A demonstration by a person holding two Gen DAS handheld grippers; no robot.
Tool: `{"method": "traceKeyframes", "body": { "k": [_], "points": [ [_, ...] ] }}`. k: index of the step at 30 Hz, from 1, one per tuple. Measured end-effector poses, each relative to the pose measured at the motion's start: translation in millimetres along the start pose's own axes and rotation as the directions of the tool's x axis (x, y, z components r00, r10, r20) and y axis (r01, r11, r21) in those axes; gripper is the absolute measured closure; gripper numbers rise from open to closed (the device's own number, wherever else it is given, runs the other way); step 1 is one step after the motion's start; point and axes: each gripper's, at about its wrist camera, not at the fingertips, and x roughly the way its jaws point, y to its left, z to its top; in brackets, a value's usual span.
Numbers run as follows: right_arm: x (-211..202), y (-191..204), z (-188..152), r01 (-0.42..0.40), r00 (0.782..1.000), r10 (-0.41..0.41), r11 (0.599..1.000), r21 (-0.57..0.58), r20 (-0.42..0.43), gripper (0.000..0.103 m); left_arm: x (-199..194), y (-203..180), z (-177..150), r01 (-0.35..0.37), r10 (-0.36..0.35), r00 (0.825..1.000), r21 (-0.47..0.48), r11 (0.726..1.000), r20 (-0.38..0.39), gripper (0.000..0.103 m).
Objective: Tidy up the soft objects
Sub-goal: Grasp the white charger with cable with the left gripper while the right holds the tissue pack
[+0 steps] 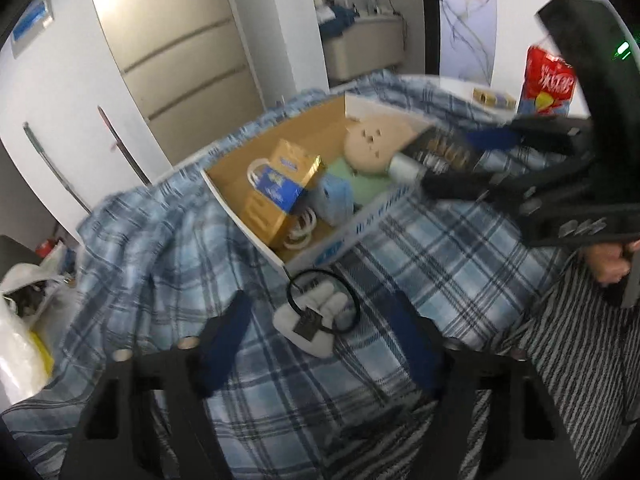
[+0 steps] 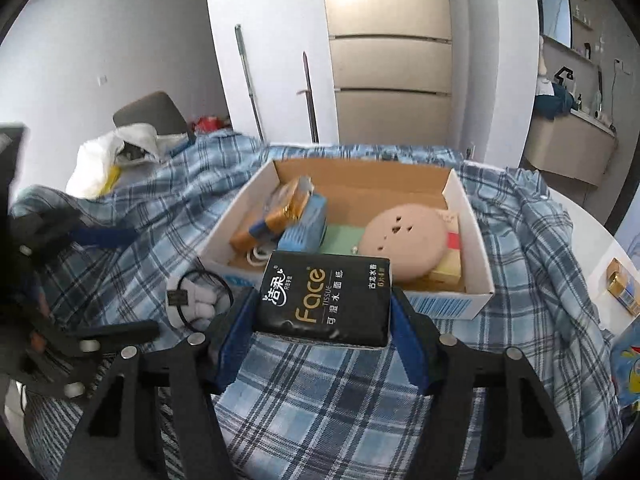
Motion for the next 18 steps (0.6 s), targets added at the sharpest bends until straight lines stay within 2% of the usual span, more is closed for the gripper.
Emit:
{"method": "traceKeyframes", "body": {
  "k": [5,9,10,11,12,16,18],
  "points": [
    [-8.0,-2.4,1.5,-0.010,1.000,0.010,1.000,-0.004,0.014,0.039,26.8,2.3,-4.9,-0.013,0.012,0.998,-0.024,1.000,-0.066,0.037],
    [-6.9,2.3,2.5,-0.017,1.000,0.017,1.000,-0.016,0.015,0.039,34.0,5.8,-5.1,-0.035,0.030,0.995,-0.041,0.999,-0.098,0.038],
    [-6.5,3.0,2.3,-0.016,1.000,0.016,1.000,-0.020,0.015,0.039,37.2,6.6,-5.5,-0.048,0.042,0.993,-0.046,0.998,-0.113,0.041],
    [-6.3,3.3,2.0,-0.015,1.000,0.015,1.000,-0.024,0.013,0.039,40.3,7.7,-6.8,-0.058,0.051,0.990,-0.049,0.997,-0.131,0.056],
    [-5.9,3.1,1.6,-0.015,1.000,0.016,1.000,-0.026,0.009,0.039,42.4,8.9,-7.2,-0.053,0.045,0.989,-0.053,0.997,-0.140,0.065],
    [-7.3,0.5,2.0,-0.027,1.000,0.027,1.000,-0.013,0.002,0.039,32.2,10.4,-8.2,-0.051,0.044,0.994,-0.069,0.996,-0.099,0.071],
    [-10.0,-0.3,3.4,-0.016,1.000,0.016,1.000,-0.014,0.014,0.039,24.7,10.3,-8.1,-0.081,0.073,0.993,-0.080,0.993,-0.097,0.072]
  ]
}}
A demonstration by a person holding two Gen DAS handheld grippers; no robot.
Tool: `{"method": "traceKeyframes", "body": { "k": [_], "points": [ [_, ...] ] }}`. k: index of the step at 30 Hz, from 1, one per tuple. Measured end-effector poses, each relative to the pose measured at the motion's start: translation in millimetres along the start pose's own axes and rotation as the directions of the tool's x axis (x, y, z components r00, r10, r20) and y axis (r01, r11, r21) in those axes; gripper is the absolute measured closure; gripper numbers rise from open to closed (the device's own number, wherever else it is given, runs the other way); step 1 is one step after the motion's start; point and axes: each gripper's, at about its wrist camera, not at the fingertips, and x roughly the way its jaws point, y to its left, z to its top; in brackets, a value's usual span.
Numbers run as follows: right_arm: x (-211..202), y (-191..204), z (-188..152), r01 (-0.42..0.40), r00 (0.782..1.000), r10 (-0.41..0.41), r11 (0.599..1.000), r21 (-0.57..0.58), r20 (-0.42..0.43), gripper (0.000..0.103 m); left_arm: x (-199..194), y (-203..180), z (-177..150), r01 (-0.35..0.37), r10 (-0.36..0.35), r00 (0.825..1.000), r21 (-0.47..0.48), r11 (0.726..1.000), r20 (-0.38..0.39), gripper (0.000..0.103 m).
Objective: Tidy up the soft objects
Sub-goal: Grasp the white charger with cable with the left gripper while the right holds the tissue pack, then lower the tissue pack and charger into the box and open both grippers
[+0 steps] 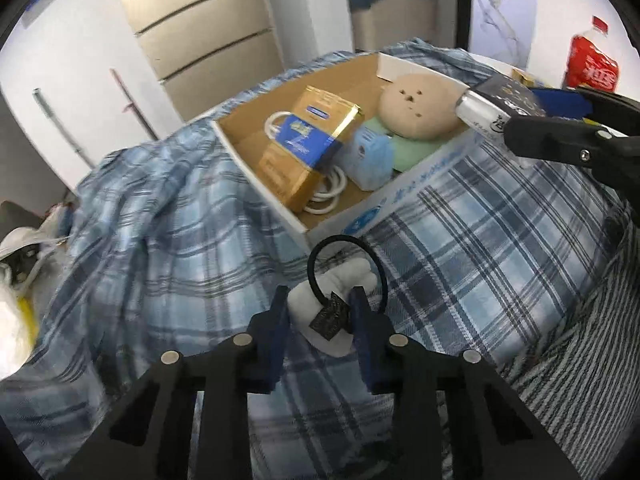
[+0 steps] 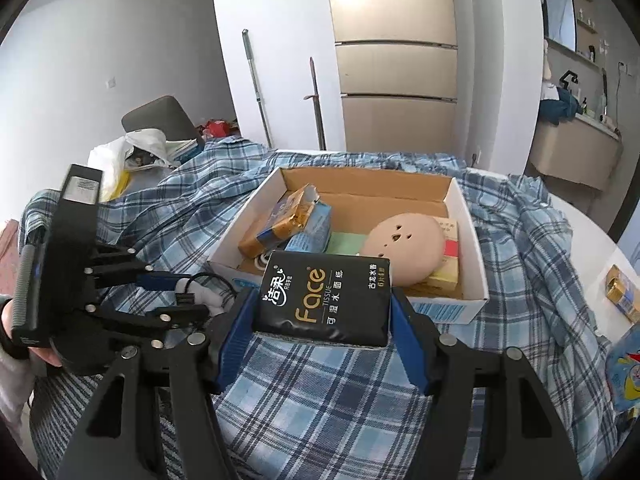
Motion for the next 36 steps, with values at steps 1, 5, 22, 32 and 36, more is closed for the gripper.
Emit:
{"method": "traceKeyframes", "body": {
  "k": [1,5,22,32,36],
  "points": [
    [-1.0,-1.4,0.4,0.000,1.000,0.000,1.000,0.004,0.003,0.039,-5.7,-0.1,-0.5,-0.010,0.010,1.000,-0.007,1.000,0.005,0.072],
    [-5.0,-4.0,3.7,-0.004,1.000,0.004,1.000,0.011,0.007,0.039,-42.9,-0.5,1.4,-0.013,0.016,0.997,-0.036,0.999,0.080,0.072],
    [-58.5,-37.9,107.0,0.126,0.968,-0.138,0.989,0.072,0.208,0.039,-127.8,3.1,116.4,-0.018,0.153,0.882,-0.292,0.956,0.445,0.072],
    [-12.3,-67.4,121.3,0.082,0.976,-0.105,0.989,0.126,0.190,0.039,-72.9,36.6,143.8,0.097,0.108,0.890,-0.416,0.904,0.443,0.072],
    [24.1,-72.8,99.8,0.087,0.987,-0.101,0.990,0.113,0.128,0.039,-33.8,38.0,139.2,0.064,0.103,0.912,-0.384,0.921,0.397,0.072]
  ]
}}
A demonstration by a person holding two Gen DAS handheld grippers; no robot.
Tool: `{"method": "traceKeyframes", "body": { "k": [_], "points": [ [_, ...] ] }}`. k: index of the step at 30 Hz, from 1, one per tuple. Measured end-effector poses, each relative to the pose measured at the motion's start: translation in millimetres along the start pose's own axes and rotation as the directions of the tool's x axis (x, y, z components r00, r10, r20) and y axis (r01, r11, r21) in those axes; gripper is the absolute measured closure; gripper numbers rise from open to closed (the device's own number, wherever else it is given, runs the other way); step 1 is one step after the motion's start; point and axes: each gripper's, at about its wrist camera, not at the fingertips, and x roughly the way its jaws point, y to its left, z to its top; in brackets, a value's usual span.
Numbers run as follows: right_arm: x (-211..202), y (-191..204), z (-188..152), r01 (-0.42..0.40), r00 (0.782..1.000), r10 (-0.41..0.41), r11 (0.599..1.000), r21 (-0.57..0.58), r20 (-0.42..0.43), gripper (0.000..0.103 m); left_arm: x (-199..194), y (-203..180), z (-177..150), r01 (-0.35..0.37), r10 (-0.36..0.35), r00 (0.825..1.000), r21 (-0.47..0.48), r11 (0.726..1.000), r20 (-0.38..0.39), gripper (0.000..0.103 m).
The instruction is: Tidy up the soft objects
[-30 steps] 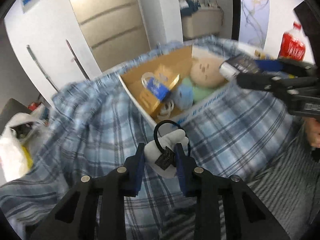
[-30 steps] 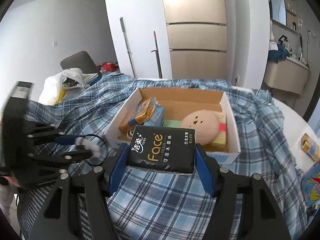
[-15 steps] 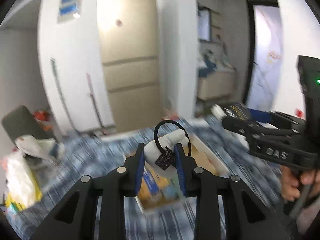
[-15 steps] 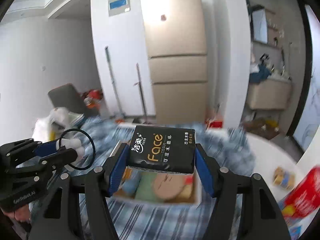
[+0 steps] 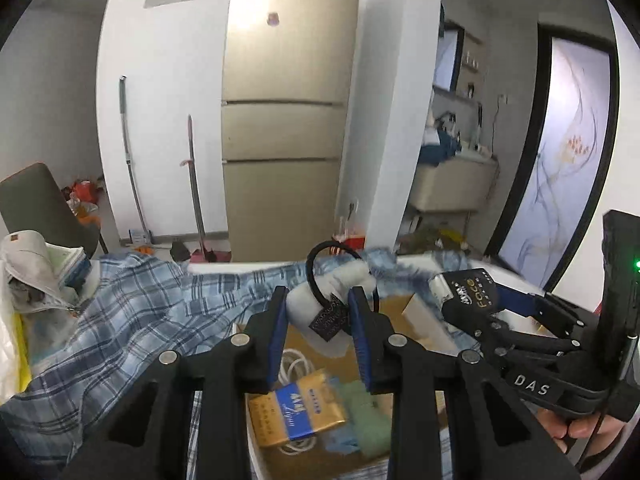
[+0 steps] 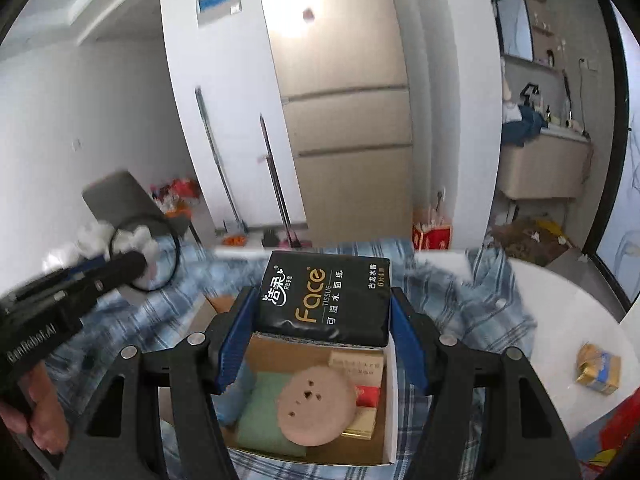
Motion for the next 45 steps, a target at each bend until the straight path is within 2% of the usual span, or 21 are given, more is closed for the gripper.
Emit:
{"method": "traceKeyframes", "body": {
  "k": [7,8,10,11,12,13,14,19,22,24,26,28,30,31,32,35,40,45],
  "points": [
    [46.3,1.9,-22.6,0.027,0.991,-0.037,0.997,-0.075,-0.126,0.039,44.4,14.3,-23.5,0.034,-0.038,0.992,-0.034,0.999,-0.123,0.072],
    [49.0,2.8,-24.5,0.025,0.990,-0.036,0.996,-0.084,-0.136,0.039,47.0,15.2,-24.8,0.036,-0.040,0.990,-0.036,0.999,-0.134,0.069],
    [51.9,3.8,-28.6,0.019,0.988,-0.033,0.995,-0.093,-0.148,0.036,46.6,14.9,-24.4,0.028,-0.033,0.991,-0.037,0.999,-0.132,0.040],
    [51.9,3.1,-29.6,0.017,0.988,-0.032,0.995,-0.096,-0.148,0.034,42.1,14.0,-23.8,0.024,-0.028,0.994,-0.037,0.999,-0.106,0.014],
    [50.7,3.3,-30.0,0.015,0.989,-0.029,0.995,-0.099,-0.142,0.026,37.6,14.0,-25.0,0.023,-0.025,0.997,-0.036,0.999,-0.066,0.010],
    [49.5,3.7,-29.7,0.017,0.991,-0.030,0.995,-0.100,-0.133,0.021,30.3,12.6,-23.1,0.024,-0.025,0.999,-0.032,0.999,-0.022,0.010],
    [47.9,4.0,-29.6,0.021,0.992,-0.033,0.995,-0.100,-0.120,0.019,23.6,10.0,-21.5,0.026,-0.025,1.000,-0.017,1.000,0.011,0.010],
    [39.1,-2.1,-21.6,0.034,0.995,-0.040,0.997,-0.069,-0.090,0.017,2.6,-0.2,-12.5,0.002,-0.004,0.998,0.031,1.000,0.068,0.010],
    [25.6,-10.2,-10.4,0.044,0.997,-0.046,0.999,-0.030,-0.062,0.017,-13.9,-5.3,-6.3,0.031,-0.036,0.993,0.052,0.998,0.111,0.010],
    [9.7,-15.4,0.4,0.053,0.998,-0.053,0.999,-0.011,-0.021,0.017,-30.5,-8.9,-2.0,0.003,-0.013,0.988,0.062,0.998,0.151,0.010],
    [-8.6,-18.4,10.5,0.065,0.997,-0.065,0.998,-0.004,0.031,0.017,-47.1,-10.0,0.6,0.007,-0.018,0.982,0.061,0.998,0.187,0.010],
    [-32.3,-20.5,19.3,0.079,0.992,-0.079,0.997,-0.001,0.094,0.009,-70.2,-10.2,2.2,0.008,-0.023,0.969,0.061,0.998,0.244,0.010],
    [-57.6,-20.3,24.0,0.095,0.982,-0.094,0.995,0.000,0.166,0.001,-88.9,-11.6,2.2,-0.003,-0.016,0.955,0.064,0.998,0.295,0.009],
    [-69.4,-18.9,26.0,0.102,0.974,-0.100,0.995,0.001,0.205,0.000,-99.2,-12.6,1.8,-0.011,-0.010,0.947,0.066,0.998,0.321,0.007],
    [-82.8,-17.8,26.6,0.108,0.963,-0.105,0.994,0.002,0.247,0.000,-110.1,-14.2,0.8,-0.021,-0.004,0.937,0.067,0.998,0.350,0.000],
    [-116.1,-14.0,26.2,0.097,0.938,-0.092,0.995,0.002,0.333,0.000,-142.1,-18.2,-6.1,-0.048,0.018,0.899,0.057,0.997,0.438,0.000],
    [-159.2,-4.7,8.9,0.071,0.890,-0.067,0.997,0.009,0.450,0.000,-174.8,-22.2,-30.3,-0.064,0.030,0.871,0.052,0.997,0.490,0.000],
    [-177.1,1.4,-30.2,0.103,0.836,-0.096,0.995,0.017,0.540,0.000,-181.0,-17.6,-73.4,-0.074,0.044,0.867,0.041,0.996,0.496,0.000]
  ]
}}
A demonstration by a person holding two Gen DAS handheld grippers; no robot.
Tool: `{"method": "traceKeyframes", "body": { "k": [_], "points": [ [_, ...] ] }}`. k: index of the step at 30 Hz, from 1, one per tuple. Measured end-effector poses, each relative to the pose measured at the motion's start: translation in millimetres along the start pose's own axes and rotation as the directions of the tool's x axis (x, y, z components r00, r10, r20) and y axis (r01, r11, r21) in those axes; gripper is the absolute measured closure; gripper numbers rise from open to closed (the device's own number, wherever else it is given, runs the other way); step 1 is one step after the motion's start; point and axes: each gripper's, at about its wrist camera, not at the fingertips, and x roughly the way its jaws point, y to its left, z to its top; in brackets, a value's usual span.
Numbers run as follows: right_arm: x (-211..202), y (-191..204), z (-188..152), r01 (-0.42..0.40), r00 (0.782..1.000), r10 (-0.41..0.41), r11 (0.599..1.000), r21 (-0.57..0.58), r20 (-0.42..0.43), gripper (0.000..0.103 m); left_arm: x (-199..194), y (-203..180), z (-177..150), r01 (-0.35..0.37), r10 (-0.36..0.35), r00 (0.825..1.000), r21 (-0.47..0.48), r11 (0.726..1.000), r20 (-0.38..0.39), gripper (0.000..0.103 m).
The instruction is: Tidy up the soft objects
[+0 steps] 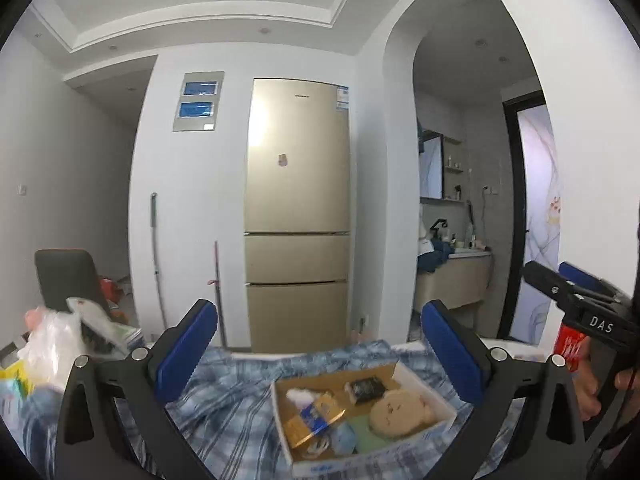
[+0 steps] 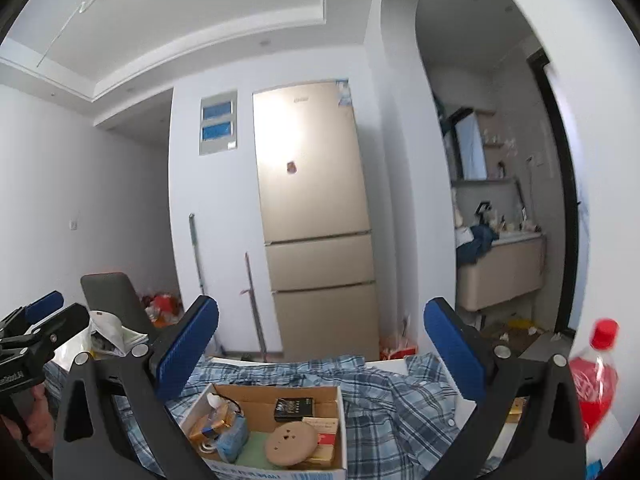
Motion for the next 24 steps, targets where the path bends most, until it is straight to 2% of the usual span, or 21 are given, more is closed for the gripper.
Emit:
{"method": "traceKeyframes", "body": {
  "k": [5,10,13,24],
  "points": [
    [-9.0,3.5,-36.1,0.037,0.999,-0.037,0.997,-0.073,0.000,0.000,-7.4,2.5,-37.4,-0.018,0.018,0.999,0.007,1.000,-0.035,0.000],
    [-5.3,-1.3,-66.7,0.035,0.998,-0.039,0.997,-0.065,-0.054,0.000,-1.4,4.4,-71.6,-0.038,0.039,0.998,0.025,0.999,-0.052,0.000],
    [-2.5,-1.6,-81.2,0.037,0.994,-0.043,0.997,-0.070,-0.096,0.000,9.7,4.8,-77.0,-0.042,0.044,0.994,0.023,0.999,-0.101,0.000],
    [-11.5,-0.4,-86.0,0.021,0.996,-0.029,0.995,-0.094,-0.083,0.000,10.9,5.1,-77.8,-0.045,0.048,0.994,0.030,0.999,-0.102,0.000]
  ]
}}
